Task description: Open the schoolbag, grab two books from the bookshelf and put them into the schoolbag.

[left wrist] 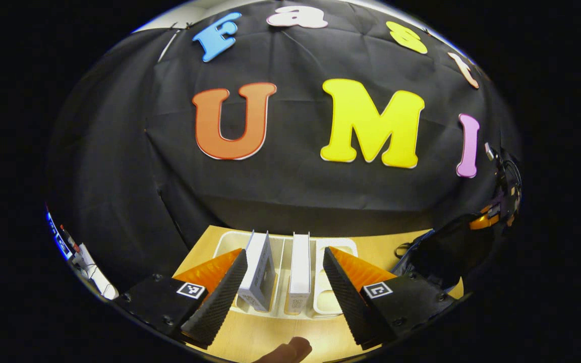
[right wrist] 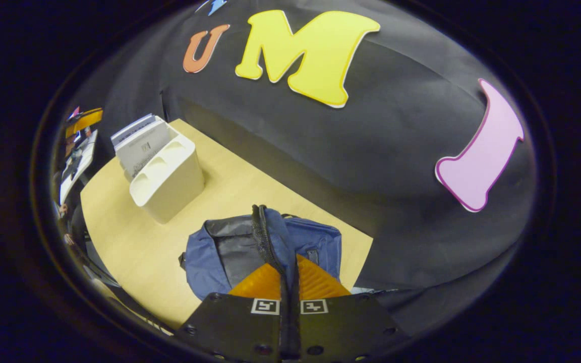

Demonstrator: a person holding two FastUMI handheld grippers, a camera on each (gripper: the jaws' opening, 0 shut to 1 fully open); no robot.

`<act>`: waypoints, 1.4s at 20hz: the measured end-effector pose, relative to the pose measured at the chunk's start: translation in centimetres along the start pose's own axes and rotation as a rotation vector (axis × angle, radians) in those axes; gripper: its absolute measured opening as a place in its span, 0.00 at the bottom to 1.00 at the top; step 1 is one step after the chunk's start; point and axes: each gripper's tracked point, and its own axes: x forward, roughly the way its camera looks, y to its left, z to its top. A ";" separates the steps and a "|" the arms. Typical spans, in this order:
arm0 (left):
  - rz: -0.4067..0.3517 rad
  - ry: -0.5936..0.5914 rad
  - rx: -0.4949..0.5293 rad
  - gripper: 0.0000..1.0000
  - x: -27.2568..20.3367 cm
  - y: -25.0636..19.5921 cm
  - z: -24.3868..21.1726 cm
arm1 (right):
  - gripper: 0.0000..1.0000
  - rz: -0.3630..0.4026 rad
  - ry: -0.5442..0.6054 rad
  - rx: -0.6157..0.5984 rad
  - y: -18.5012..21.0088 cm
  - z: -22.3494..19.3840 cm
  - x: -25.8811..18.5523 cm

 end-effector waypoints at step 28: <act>0.011 0.830 0.136 0.49 9.3 -0.3 -11.6 | 0.00 0.095 0.001 0.162 2.5 -4.5 1.9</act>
